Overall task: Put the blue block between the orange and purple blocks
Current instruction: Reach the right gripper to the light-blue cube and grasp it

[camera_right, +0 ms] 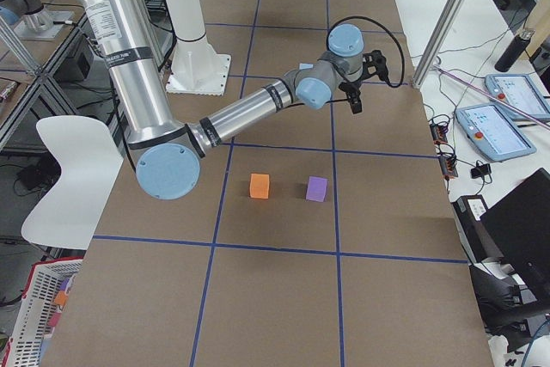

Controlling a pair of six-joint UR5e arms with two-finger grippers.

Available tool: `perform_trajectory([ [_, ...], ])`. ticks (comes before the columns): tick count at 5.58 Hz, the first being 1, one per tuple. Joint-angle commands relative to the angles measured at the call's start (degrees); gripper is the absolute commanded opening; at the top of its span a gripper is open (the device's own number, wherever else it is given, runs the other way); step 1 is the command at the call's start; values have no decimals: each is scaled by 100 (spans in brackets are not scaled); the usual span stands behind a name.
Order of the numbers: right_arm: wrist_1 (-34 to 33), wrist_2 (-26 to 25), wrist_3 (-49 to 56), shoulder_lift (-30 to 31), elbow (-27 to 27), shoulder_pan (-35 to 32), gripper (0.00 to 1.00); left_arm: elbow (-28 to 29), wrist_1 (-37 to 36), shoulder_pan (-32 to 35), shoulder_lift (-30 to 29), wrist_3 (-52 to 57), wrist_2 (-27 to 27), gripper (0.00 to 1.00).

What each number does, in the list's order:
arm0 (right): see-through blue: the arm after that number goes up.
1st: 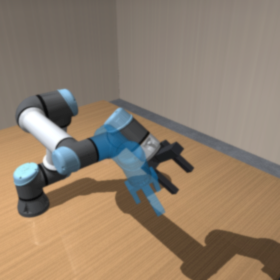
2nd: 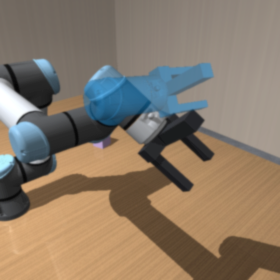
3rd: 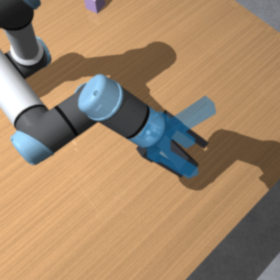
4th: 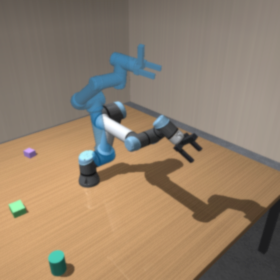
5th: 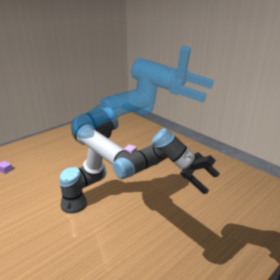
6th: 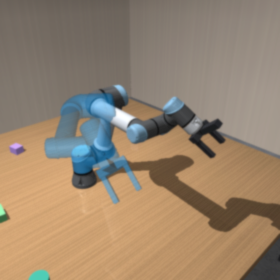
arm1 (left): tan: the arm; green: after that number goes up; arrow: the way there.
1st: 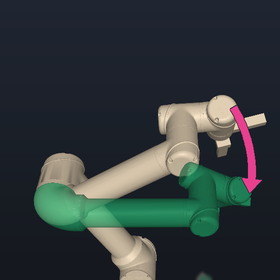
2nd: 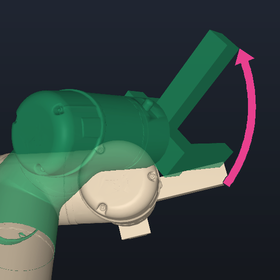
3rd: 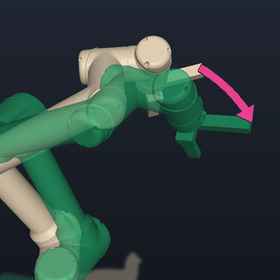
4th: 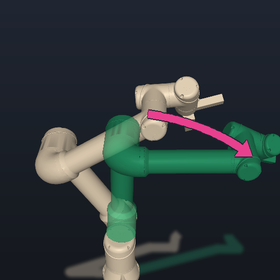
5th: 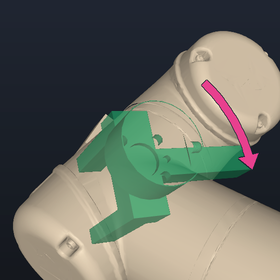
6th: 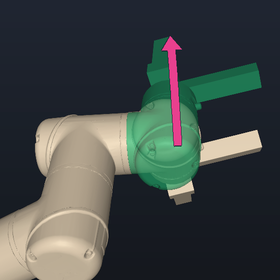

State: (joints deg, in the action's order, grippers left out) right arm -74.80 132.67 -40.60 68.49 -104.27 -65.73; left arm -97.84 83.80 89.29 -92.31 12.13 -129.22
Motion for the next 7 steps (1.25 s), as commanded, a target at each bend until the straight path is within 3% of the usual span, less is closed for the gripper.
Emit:
perform_trajectory([
  [1, -1612, -1560, -1511, -1017, -471, 1589, 100, 152, 32, 440, 318, 580, -513, 100],
  [2, -2208, -2465, -2069, -1639, -210, 2434, 100, 143, 32, 431, 301, 571, -525, 100],
  [4, -2574, -2727, -2530, -2985, 1323, 2959, 100, 169, 40, 431, 301, 571, -569, 100],
  [5, -2540, -3007, -2819, -3304, 1800, 3213, 100, 186, 49, 423, 301, 571, -752, 100],
  [7, -2330, -3290, -2875, -3342, 2225, 3505, 100, 178, 49, 423, 301, 571, -763, 100],
])
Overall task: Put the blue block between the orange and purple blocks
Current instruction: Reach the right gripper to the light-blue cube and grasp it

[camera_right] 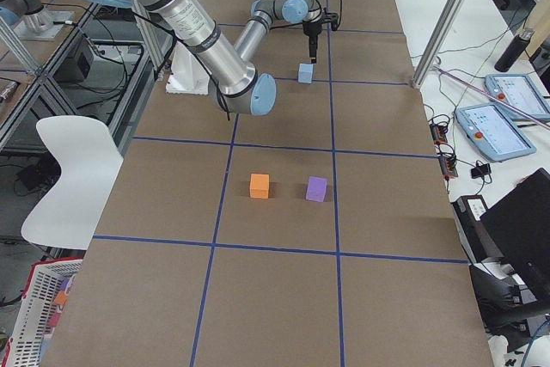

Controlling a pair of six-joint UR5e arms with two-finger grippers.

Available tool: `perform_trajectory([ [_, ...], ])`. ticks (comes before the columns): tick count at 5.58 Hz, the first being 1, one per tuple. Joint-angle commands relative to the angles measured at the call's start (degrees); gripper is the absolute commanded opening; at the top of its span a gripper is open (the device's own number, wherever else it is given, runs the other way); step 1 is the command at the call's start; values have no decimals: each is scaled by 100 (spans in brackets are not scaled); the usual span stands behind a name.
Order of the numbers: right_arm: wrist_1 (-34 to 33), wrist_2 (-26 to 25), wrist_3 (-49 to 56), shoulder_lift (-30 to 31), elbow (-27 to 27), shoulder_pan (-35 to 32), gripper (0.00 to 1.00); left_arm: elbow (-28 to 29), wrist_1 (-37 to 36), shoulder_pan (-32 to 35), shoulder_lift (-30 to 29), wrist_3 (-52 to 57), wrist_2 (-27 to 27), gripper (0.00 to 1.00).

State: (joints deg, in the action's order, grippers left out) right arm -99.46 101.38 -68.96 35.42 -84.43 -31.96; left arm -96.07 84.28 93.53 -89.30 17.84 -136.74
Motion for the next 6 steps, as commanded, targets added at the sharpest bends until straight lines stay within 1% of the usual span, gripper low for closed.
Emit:
perform_trajectory([
  [1, 651, -224, -39, 26, 539, 207, 100, -17, 1, -1, 0, 0, -19, 100],
  [2, 813, -233, -178, 26, 681, 277, 100, -9, 1, -1, 0, 9, -19, 100],
  [6, 998, -321, -320, 167, 674, 471, 100, -44, 10, -1, 0, 9, -19, 100],
])
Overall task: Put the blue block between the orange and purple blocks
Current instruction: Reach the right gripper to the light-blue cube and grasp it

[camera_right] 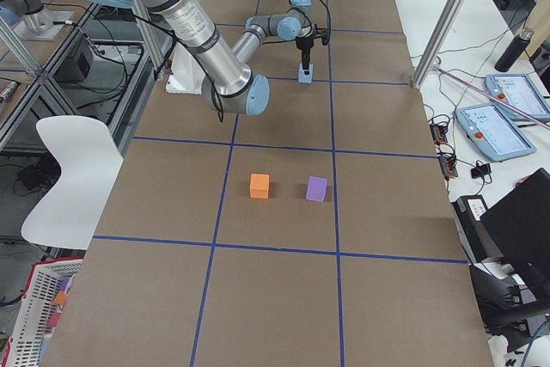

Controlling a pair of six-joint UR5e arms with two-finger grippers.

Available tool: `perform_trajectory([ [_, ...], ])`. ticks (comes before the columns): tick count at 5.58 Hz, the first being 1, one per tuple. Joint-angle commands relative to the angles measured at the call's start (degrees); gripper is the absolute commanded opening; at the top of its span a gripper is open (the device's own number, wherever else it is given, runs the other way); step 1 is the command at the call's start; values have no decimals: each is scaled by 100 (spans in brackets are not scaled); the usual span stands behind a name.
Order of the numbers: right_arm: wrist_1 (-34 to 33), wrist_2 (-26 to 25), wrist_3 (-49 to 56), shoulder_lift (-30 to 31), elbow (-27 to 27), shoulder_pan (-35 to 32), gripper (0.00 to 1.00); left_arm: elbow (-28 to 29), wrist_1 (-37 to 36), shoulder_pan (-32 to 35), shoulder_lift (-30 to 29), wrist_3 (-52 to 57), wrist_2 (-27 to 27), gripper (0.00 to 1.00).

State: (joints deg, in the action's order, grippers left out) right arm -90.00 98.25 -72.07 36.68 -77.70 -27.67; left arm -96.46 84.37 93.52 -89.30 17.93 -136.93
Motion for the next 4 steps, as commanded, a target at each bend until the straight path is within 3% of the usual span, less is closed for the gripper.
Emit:
perform_trajectory([
  [1, 184, -17, -26, 93, 0, 68, 97, 13, 0, -9, 0, 9, 0, 100],
  [2, 202, -78, -27, 67, -17, 68, 22, 22, 0, 0, 0, 9, 0, 100],
  [3, 185, -87, 0, 58, -79, 51, 0, 31, 0, 0, 0, 0, 9, 100],
  [4, 176, -78, 69, 93, -140, -123, 0, 40, 0, -9, 0, 0, 9, 100],
])
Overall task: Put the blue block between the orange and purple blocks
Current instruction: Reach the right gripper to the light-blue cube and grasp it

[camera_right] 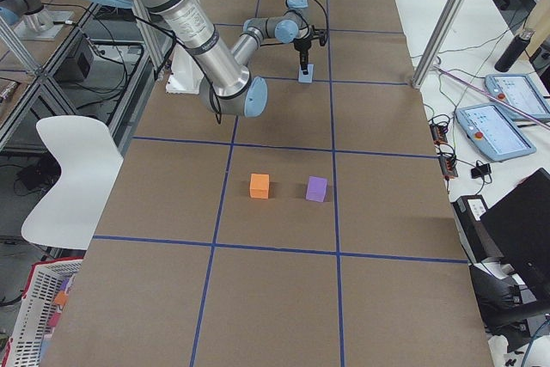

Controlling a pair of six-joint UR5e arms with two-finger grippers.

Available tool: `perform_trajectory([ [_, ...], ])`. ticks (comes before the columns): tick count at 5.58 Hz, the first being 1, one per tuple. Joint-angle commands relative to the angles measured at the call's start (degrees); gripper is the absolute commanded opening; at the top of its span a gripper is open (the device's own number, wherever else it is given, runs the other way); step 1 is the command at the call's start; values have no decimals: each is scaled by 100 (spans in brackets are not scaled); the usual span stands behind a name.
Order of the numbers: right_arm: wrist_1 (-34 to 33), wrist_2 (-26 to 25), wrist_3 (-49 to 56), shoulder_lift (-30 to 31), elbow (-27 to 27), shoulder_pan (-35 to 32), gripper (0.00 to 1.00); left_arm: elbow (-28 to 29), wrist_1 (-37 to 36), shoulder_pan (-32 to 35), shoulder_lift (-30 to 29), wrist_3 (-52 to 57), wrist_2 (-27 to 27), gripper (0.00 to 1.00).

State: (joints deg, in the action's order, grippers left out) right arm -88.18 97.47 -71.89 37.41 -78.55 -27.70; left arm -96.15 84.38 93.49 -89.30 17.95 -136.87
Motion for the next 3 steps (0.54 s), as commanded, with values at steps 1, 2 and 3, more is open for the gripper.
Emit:
perform_trajectory([
  [1, -33, 95, 183, 264, -404, -452, 0, 8, 0, -6, 0, -2, 2, 100],
  [2, -277, 366, 820, 902, -1225, -864, 0, 8, 0, -6, 9, -2, 2, 100],
  [3, -662, 700, 1548, 1604, -2112, -1303, 0, 8, 0, -15, 44, 7, -7, 100],
])
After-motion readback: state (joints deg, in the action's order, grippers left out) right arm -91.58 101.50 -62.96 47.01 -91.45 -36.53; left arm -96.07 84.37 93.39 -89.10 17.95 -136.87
